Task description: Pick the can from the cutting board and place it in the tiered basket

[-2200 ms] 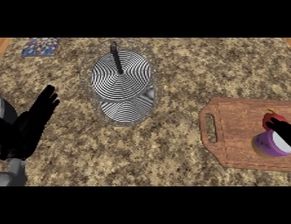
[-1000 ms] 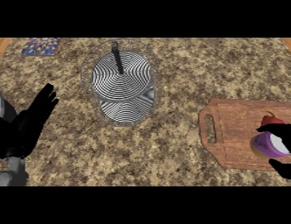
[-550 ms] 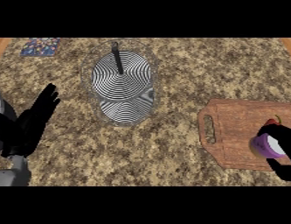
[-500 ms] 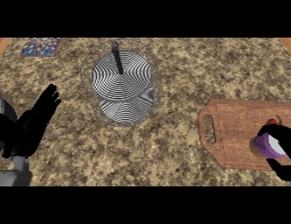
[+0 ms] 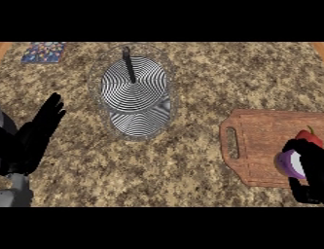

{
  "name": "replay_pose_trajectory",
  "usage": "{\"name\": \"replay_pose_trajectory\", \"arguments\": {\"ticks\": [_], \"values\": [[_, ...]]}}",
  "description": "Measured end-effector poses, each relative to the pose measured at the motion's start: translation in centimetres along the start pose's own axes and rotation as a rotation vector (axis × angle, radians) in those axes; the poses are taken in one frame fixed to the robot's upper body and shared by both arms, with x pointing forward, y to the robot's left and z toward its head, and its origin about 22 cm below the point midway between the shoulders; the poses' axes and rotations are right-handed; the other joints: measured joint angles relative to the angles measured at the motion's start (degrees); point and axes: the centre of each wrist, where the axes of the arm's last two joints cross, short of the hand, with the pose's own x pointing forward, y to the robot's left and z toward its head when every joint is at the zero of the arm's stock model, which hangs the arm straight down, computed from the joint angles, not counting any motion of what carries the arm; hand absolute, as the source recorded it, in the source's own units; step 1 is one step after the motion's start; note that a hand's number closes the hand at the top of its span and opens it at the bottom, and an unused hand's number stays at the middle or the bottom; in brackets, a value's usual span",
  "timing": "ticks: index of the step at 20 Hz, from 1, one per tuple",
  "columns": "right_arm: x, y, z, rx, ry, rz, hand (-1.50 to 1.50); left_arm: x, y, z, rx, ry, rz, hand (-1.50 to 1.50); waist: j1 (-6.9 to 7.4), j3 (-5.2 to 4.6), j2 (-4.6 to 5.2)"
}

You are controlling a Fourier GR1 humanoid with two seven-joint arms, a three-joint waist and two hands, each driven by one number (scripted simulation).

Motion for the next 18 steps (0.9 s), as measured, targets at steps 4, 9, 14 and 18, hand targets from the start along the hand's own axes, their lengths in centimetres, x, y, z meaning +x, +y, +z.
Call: {"name": "replay_pose_trajectory", "arguments": {"ticks": [4, 9, 14, 18], "values": [[1.7, -1.5, 1.2, -0.172, -0.022, -0.126, 1.50, -0.2, 0.1, 0.2, 0.000, 0.007, -0.001, 0.00, -0.28, 0.48, 0.19], [4.4, -5.1, 2.8, -0.382, -0.128, -0.388, 1.50, -0.5, 0.3, 0.5, 0.003, 0.008, -0.002, 0.00, -0.30, 0.67, 0.16], [6.5, -9.1, 5.6, -0.473, -0.227, -0.520, 1.50, 0.0, 0.2, 0.1, 0.001, -0.002, -0.003, 0.00, -0.07, 0.69, 0.34], [8.9, -12.2, 6.6, -0.461, -0.281, -0.555, 1.50, 0.2, 0.1, 0.2, -0.006, -0.002, -0.002, 0.00, 0.40, 0.67, 0.44]]}}
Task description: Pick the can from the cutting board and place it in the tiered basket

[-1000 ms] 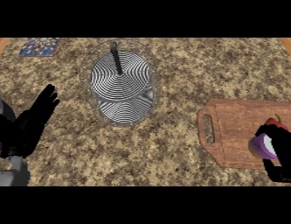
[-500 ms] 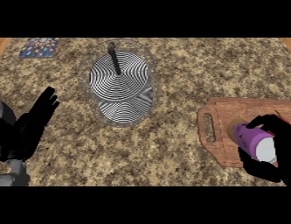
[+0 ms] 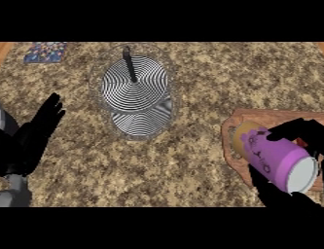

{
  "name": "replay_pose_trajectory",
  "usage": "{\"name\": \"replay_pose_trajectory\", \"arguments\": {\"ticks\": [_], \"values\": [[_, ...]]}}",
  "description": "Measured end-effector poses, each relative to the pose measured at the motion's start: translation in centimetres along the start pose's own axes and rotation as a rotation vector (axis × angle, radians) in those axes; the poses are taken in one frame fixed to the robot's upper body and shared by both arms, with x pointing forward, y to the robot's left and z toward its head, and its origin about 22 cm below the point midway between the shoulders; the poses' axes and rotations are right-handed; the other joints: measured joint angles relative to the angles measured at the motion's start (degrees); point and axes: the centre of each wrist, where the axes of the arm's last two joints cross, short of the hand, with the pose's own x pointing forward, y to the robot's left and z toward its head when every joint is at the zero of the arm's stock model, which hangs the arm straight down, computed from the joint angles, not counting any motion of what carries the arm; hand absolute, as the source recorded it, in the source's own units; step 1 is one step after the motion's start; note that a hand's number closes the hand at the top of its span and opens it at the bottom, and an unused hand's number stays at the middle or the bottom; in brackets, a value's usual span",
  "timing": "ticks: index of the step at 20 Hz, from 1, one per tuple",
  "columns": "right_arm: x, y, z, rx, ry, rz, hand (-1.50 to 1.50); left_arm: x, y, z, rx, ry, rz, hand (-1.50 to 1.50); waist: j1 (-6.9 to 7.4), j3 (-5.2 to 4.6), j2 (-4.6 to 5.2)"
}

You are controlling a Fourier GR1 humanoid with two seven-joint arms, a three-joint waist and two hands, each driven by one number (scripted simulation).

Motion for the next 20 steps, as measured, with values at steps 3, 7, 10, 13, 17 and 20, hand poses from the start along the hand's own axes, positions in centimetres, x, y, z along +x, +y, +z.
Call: {"name": "replay_pose_trajectory", "arguments": {"ticks": [3, 7, 10, 13, 17, 20], "values": [[3.1, 0.1, -1.4, 0.028, -0.023, -0.025, 1.50, -0.5, -0.2, 0.1, -0.003, -0.005, 0.002, 0.00, 0.34, -0.02, 0.06], [7.3, 1.0, -3.3, 0.048, -0.049, -0.044, 1.50, -0.4, -0.3, -0.2, -0.005, -0.010, 0.002, 0.00, 0.49, -0.02, 0.08], [10.7, 2.4, -4.8, 0.065, -0.052, -0.047, 1.50, -0.2, -0.3, -0.1, -0.013, -0.005, 0.000, 0.00, 0.93, -0.03, 0.09], [13.4, 3.6, -6.2, 0.075, -0.053, -0.053, 1.50, -0.2, -0.3, 0.1, -0.014, -0.004, -0.001, 0.00, 1.12, -0.02, 0.12], [15.5, 5.8, -8.2, 0.090, -0.043, -0.053, 1.50, -0.1, -0.4, -0.3, -0.014, -0.004, -0.002, 0.00, 1.02, 0.00, 0.18], [17.1, 6.6, -9.9, 0.110, -0.036, -0.048, 1.50, 0.2, -0.3, -0.3, -0.015, -0.006, 0.000, 0.00, 1.07, 0.01, 0.18]]}}
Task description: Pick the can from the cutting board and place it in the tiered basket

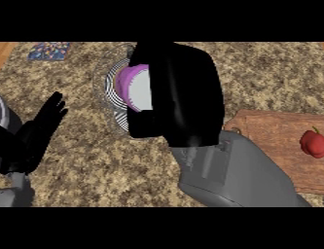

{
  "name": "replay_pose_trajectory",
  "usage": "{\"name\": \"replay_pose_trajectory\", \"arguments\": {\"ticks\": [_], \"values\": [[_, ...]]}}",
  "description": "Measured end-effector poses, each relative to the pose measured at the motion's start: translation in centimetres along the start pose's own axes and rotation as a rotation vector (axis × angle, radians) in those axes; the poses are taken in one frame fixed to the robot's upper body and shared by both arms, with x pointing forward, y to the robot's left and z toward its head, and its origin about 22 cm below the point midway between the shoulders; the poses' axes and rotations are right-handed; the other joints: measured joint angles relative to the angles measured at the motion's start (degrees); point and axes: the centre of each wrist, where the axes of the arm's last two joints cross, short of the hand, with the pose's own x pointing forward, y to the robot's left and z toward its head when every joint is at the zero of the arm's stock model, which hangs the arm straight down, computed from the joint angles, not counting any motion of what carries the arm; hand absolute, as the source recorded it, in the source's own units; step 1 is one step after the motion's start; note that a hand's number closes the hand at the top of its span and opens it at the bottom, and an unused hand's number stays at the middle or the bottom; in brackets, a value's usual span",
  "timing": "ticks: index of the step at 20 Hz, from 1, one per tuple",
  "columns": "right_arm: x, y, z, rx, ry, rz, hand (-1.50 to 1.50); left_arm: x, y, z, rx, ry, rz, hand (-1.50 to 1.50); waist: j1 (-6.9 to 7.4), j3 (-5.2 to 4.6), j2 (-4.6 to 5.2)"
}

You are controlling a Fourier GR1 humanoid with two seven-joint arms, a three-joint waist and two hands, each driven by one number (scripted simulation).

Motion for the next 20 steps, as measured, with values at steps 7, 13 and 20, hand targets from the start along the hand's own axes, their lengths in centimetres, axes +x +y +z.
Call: {"name": "replay_pose_trajectory", "arguments": {"ticks": [7, 13, 20], "values": [[1.0, 2.8, -2.7, 0.046, 0.049, 0.007, 1.50, -0.1, -0.5, 0.3, -0.003, -0.002, -0.003, 0.00, 0.08, 0.01, 0.02], [0.8, 5.4, -4.0, 0.058, 0.073, 0.030, 1.50, -0.4, 0.0, -0.3, -0.001, 0.000, 0.001, 0.00, -0.04, 0.02, 0.05], [0.2, 7.4, -5.1, -0.005, 0.070, 0.033, 1.50, -0.5, -0.1, -0.1, -0.006, -0.009, -0.006, 0.00, 0.05, 0.17, -0.56]]}}
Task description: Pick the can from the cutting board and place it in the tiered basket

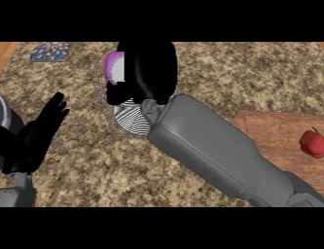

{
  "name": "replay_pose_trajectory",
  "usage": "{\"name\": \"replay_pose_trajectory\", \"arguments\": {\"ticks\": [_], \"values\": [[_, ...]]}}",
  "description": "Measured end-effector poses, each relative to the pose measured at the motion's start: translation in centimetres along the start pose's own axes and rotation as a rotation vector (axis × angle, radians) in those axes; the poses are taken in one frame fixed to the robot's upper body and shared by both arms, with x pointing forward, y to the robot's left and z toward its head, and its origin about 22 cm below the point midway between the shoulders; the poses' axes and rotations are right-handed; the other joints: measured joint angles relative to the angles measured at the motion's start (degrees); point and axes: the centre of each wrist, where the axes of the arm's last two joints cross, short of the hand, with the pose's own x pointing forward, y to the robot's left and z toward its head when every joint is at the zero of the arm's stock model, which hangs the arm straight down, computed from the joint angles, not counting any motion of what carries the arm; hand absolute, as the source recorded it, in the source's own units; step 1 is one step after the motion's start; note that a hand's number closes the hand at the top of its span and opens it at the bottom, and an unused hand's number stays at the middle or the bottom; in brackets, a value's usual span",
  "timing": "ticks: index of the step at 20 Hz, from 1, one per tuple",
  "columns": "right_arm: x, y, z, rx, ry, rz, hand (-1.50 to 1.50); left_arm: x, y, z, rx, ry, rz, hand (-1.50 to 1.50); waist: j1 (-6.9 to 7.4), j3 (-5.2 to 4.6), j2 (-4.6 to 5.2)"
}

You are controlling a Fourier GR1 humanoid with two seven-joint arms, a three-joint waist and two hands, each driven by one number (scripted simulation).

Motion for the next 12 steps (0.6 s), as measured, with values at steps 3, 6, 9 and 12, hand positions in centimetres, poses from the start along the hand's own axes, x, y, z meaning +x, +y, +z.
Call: {"name": "replay_pose_trajectory", "arguments": {"ticks": [3, 6, 9, 12], "values": [[0.0, 0.6, -0.8, -0.054, -0.006, -0.012, 1.50, 0.3, 0.0, -0.2, -0.005, -0.003, 0.004, 0.00, 0.29, -0.01, 0.05], [-0.6, 1.3, -1.8, -0.113, -0.007, -0.058, -1.50, 0.3, 0.2, -0.6, -0.010, -0.002, 0.001, 0.00, 0.61, -0.05, 0.27], [-1.3, 2.4, -2.3, -0.130, -0.002, -0.070, -1.50, 0.3, 0.3, -0.4, -0.013, -0.002, 0.000, 0.00, 0.81, -0.05, 0.42], [-1.4, 2.7, -3.2, -0.136, -0.001, -0.061, -1.50, -0.2, 0.1, -0.4, -0.013, -0.006, 0.005, 0.00, 0.82, -0.03, 0.47]]}}
